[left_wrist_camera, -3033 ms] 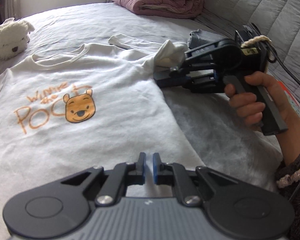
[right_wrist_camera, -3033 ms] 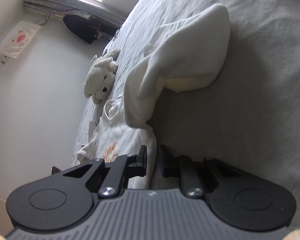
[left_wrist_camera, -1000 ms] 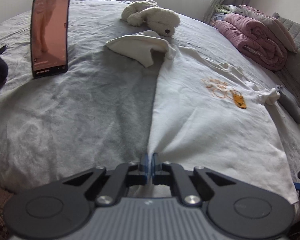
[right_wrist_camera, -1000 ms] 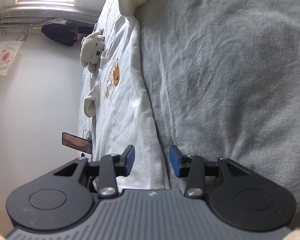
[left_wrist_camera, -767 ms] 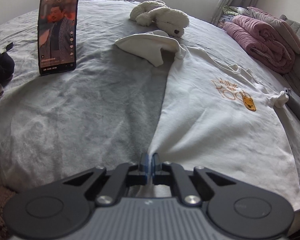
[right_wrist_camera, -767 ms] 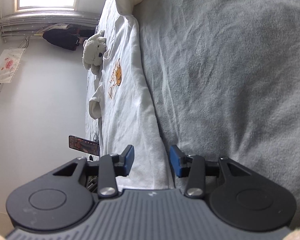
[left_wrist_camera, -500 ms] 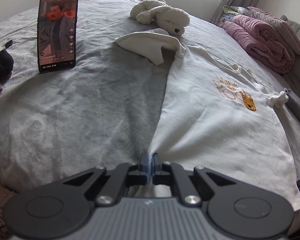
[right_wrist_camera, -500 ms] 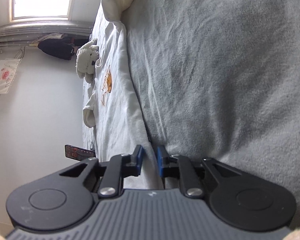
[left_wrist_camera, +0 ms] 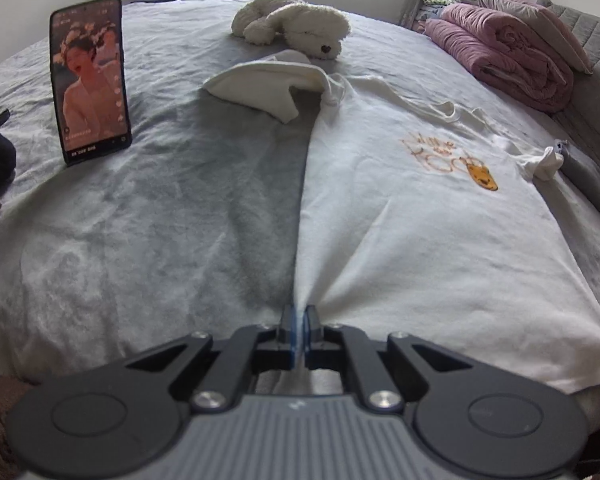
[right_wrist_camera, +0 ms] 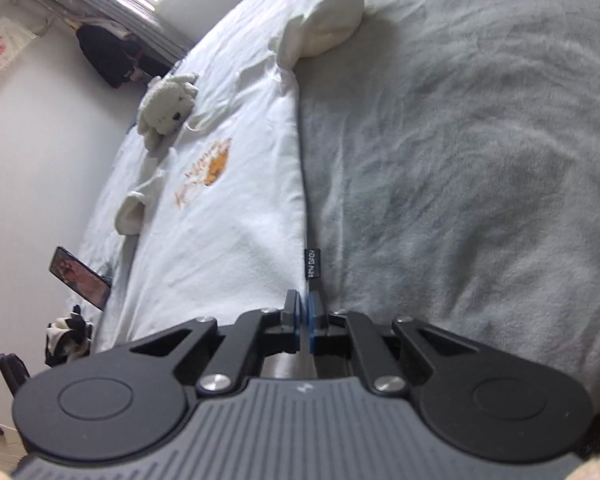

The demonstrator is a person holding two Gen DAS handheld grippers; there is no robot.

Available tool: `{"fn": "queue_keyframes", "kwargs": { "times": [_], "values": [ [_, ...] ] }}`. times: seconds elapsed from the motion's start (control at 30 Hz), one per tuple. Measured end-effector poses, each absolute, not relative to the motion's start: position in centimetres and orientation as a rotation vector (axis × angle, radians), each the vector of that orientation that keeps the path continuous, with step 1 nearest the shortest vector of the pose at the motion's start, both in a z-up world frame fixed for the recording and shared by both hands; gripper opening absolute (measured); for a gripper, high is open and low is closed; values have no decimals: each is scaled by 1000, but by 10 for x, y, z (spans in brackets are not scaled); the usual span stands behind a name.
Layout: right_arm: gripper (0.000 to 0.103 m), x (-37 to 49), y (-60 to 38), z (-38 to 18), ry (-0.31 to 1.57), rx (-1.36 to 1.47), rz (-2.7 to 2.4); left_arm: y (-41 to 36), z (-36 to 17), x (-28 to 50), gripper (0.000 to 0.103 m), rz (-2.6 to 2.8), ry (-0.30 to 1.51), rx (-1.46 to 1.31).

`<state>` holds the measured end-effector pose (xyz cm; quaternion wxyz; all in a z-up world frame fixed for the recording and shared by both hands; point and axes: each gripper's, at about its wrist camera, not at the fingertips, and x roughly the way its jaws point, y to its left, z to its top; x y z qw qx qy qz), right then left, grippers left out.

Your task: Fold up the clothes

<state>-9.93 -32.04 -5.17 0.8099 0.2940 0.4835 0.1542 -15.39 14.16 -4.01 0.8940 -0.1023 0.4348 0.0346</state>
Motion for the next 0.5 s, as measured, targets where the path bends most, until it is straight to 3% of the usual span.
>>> {"fn": "queue_keyframes", "kwargs": {
  "times": [0.1,0.17,0.5],
  "values": [
    [8,-102,-322,-56,1028,634,338,142,-37,-156,9,55,892,-197],
    [15,-104,-323,-53,1008,623,341,144,-30,-157,12,51,872,-190],
    [19,-78,-275,-24,856,457,402,106,-7,-125,44,-82,651,-97]
  ]
}}
